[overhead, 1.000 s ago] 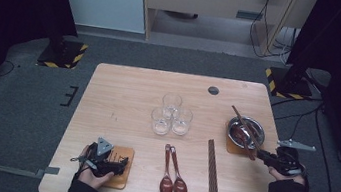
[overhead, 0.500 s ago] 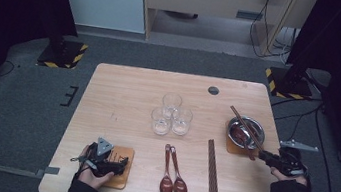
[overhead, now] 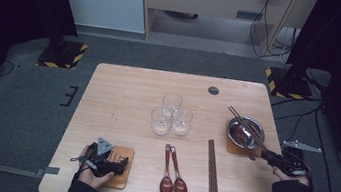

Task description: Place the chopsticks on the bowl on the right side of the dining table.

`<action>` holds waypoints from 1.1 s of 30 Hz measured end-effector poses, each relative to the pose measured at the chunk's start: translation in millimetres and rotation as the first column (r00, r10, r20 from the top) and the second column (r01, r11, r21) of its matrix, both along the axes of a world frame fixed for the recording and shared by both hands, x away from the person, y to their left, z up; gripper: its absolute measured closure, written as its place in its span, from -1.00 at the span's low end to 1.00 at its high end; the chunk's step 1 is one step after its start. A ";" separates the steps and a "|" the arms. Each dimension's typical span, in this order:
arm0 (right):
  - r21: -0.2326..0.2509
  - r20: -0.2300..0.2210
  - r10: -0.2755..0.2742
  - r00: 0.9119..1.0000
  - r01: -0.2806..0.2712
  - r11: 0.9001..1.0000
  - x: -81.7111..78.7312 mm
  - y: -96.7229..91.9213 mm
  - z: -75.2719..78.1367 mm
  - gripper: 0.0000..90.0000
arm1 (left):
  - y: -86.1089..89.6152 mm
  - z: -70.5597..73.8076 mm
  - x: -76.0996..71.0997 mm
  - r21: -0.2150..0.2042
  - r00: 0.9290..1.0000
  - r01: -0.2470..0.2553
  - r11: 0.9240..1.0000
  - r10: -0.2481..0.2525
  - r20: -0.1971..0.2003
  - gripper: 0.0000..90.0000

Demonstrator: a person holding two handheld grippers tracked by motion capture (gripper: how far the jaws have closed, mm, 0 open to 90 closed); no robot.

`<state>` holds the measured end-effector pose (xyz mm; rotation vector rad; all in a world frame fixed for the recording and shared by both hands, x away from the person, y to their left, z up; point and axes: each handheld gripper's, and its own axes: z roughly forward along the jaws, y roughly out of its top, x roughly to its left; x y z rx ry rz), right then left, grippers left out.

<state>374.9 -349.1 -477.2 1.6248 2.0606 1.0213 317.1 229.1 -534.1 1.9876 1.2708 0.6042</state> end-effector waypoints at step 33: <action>0.029 0.063 -0.022 0.998 0.021 0.999 3.4 -4.0 5.7 0.42 | 0.0 0.0 0.1 0.000 1.000 0.001 1.000 -0.001 0.000 -0.99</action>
